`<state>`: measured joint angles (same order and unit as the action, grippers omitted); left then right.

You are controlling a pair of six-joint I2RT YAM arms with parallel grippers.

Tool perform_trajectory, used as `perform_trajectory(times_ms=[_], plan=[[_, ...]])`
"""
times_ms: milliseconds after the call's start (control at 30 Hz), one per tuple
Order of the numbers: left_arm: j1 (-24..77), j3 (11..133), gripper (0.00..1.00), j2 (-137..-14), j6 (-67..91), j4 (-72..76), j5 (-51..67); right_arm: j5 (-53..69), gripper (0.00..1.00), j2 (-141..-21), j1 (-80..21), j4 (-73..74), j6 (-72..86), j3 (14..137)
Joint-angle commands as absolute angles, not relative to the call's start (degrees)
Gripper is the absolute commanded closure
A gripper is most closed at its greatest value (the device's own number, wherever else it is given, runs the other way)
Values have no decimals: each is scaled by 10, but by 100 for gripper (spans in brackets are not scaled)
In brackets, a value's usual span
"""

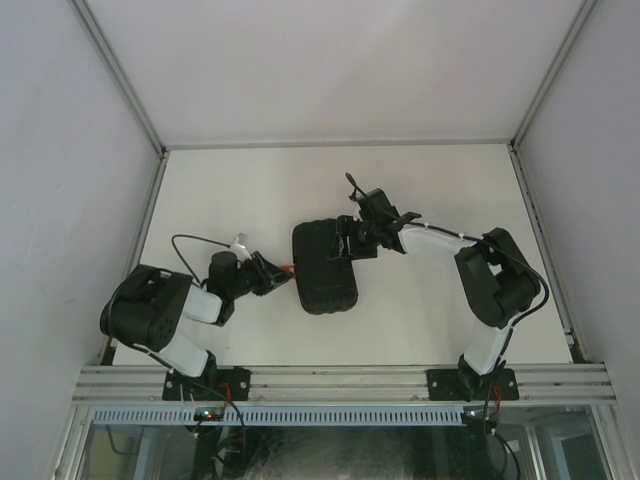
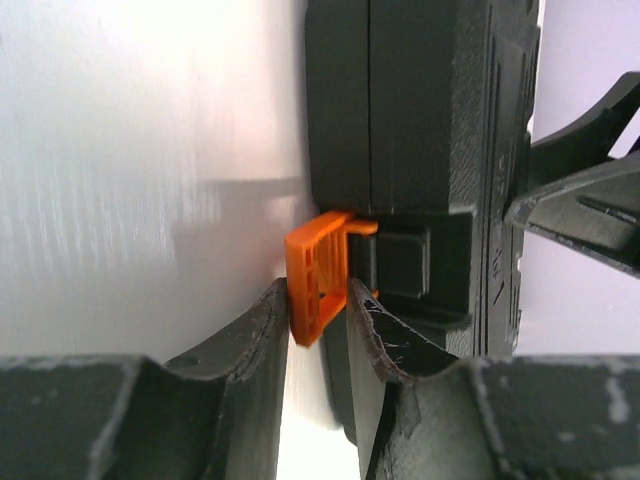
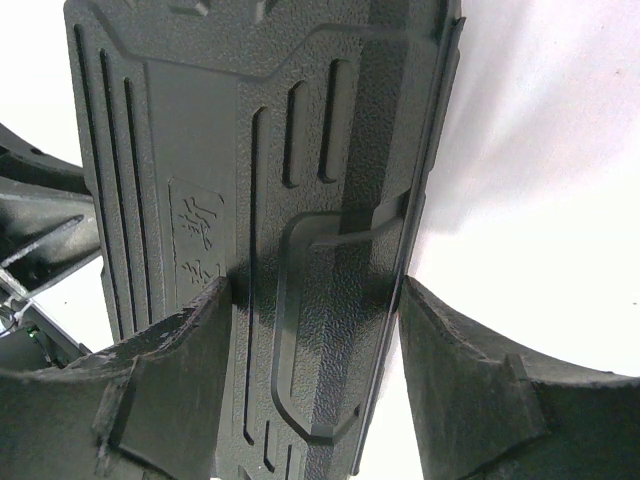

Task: Sort the tools into containers
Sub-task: Close the storage box at the center of the board.

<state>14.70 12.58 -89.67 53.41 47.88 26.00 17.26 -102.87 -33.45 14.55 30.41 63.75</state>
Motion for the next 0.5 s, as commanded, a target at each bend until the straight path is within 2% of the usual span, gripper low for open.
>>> perform_trajectory(times_ms=[0, 267, 467], plan=[[141, 166, 67, -913, 534, 503, 278, 134, 63, -1062, -349, 199, 263, 632], [138, 167, 68, -920, 527, 503, 273, 134, 64, -1063, -349, 200, 262, 631], [139, 158, 77, -892, 526, 484, 268, 133, 64, -1062, -349, 200, 260, 631]])
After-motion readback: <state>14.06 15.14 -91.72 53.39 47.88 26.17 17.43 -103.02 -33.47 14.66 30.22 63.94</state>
